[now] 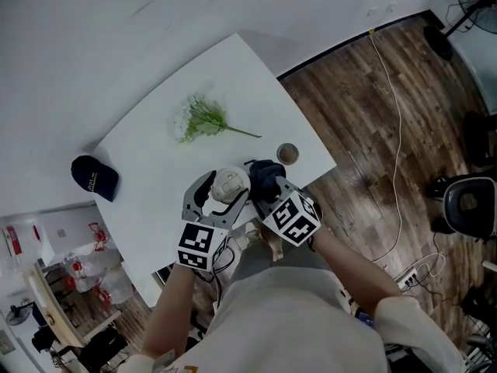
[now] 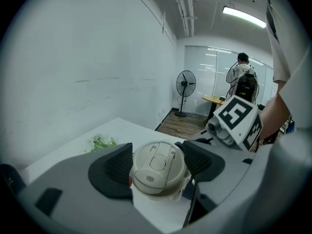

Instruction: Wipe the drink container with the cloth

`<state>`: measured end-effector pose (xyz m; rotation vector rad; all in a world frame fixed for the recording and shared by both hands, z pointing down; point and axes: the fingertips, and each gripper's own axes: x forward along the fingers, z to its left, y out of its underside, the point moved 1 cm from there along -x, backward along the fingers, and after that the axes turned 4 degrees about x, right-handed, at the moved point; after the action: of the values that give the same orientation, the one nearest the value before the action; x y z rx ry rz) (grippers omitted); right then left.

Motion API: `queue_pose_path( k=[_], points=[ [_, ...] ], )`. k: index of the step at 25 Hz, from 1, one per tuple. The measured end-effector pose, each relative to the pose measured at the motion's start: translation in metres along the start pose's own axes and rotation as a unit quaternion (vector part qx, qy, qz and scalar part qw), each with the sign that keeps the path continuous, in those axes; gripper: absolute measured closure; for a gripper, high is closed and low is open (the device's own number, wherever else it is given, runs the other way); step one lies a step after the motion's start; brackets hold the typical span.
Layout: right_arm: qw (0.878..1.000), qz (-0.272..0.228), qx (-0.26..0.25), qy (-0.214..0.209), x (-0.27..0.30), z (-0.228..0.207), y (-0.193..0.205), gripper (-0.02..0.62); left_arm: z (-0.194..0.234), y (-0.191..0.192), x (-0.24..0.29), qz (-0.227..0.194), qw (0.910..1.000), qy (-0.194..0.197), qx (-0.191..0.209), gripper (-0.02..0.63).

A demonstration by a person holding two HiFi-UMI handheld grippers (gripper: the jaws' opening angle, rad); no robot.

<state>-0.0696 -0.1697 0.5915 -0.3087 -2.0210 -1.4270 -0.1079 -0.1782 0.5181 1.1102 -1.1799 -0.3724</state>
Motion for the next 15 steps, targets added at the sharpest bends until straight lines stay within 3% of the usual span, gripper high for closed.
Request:
queue_pose_path(
  k=[5, 7, 11, 15],
  points=[
    [0.999, -0.04, -0.013, 0.014, -0.016, -0.01, -0.033, 0.552, 0.003, 0.001, -0.004, -0.017, 0.9998, 0.007, 0.0, 0.268],
    [0.998, -0.056, 0.005, 0.016, -0.008, -0.018, -0.035, 0.552, 0.004, 0.002, -0.005, -0.017, 0.9998, 0.009, -0.004, 0.268],
    [0.996, -0.06, 0.071, 0.011, 0.021, -0.04, -0.019, 0.552, -0.003, 0.001, -0.004, -0.015, 0.9996, 0.021, 0.012, 0.268],
    [0.995, -0.035, 0.093, 0.001, 0.05, -0.051, 0.002, 0.552, -0.002, 0.001, -0.003, -0.004, 0.9997, 0.021, 0.009, 0.268]
  ],
)
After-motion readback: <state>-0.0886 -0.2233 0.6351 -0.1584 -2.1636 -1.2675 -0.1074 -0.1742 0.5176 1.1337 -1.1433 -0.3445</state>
